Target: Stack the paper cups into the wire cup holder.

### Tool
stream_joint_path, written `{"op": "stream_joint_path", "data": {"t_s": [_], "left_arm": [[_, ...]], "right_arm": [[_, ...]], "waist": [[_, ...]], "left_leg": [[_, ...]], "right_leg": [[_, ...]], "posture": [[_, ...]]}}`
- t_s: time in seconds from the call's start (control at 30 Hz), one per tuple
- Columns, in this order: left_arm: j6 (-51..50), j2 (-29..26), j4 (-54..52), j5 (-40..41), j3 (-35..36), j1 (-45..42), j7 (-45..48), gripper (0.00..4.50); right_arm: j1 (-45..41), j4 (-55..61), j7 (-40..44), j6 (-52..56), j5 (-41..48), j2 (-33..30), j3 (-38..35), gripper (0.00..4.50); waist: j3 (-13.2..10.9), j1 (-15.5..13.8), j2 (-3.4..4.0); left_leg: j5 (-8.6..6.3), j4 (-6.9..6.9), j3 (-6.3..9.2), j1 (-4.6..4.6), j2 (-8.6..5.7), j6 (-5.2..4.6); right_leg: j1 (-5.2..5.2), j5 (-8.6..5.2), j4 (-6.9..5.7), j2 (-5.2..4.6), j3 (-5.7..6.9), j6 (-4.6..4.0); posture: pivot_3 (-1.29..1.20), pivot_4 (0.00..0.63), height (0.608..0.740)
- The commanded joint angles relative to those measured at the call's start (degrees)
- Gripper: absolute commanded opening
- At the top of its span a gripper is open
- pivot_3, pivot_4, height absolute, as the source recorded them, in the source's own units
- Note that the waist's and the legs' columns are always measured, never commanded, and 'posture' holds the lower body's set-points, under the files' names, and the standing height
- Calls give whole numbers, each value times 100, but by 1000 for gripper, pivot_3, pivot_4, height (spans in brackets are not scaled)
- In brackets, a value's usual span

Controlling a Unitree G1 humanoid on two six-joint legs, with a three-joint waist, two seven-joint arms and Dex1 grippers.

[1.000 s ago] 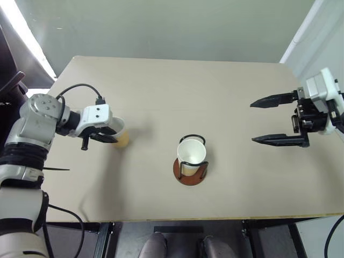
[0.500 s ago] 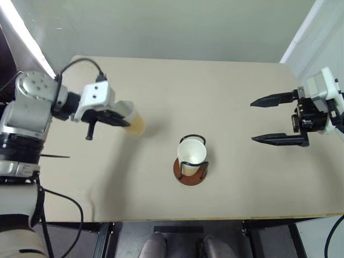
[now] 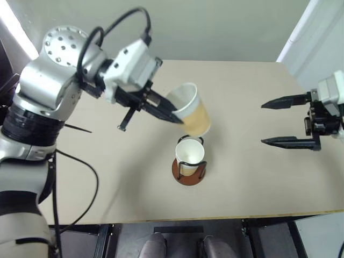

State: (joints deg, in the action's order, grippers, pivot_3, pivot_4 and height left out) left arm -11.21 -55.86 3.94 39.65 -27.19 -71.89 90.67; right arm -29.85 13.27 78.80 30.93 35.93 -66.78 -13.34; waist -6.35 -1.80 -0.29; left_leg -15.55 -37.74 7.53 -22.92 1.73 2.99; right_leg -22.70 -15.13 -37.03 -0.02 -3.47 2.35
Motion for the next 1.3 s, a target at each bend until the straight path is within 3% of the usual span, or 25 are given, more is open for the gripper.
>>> {"op": "stream_joint_path", "data": {"t_s": [0.03,0.27,0.47,0.93,1.07,1.3], "left_arm": [[393,-64,-36,104,-291,-206,183,41],[616,-169,-190,292,-780,-291,183,41],[961,-205,-98,-68,-1120,-248,183,41],[904,82,-208,-379,-1019,-9,183,41],[803,66,-239,-434,-1030,17,183,958],[788,119,-262,-533,-942,77,183,3534]], "right_arm": [[139,216,-22,28,122,-176,-436,4500],[285,372,-179,110,179,-162,-560,4500],[344,431,-282,127,219,-157,-594,4500],[295,410,-362,97,204,-145,-521,4500],[284,422,-379,99,211,-139,-507,4500],[236,394,-391,75,192,-114,-442,4500]], "waist": [[0,-7,0],[0,-12,0],[0,-15,0],[0,-9,0],[0,-14,0],[0,-14,0]], "left_leg": [[-2,-9,0,-2,0,-3],[-10,-26,-1,-7,0,-18],[-11,-26,-2,-7,-1,-19],[-15,-29,-3,-8,-2,-25],[-15,-30,-3,-8,-2,-25],[-15,-30,-3,-8,-2,-25]], "right_leg": [[1,0,0,0,0,1],[4,4,-1,0,0,7],[6,4,0,0,-1,7],[7,4,1,-1,-1,9],[7,4,1,-1,-1,9],[7,4,1,-1,-1,9]], "posture": [[0,150,740],[0,150,740],[0,150,740],[0,150,740],[0,150,740],[0,150,740]]}}
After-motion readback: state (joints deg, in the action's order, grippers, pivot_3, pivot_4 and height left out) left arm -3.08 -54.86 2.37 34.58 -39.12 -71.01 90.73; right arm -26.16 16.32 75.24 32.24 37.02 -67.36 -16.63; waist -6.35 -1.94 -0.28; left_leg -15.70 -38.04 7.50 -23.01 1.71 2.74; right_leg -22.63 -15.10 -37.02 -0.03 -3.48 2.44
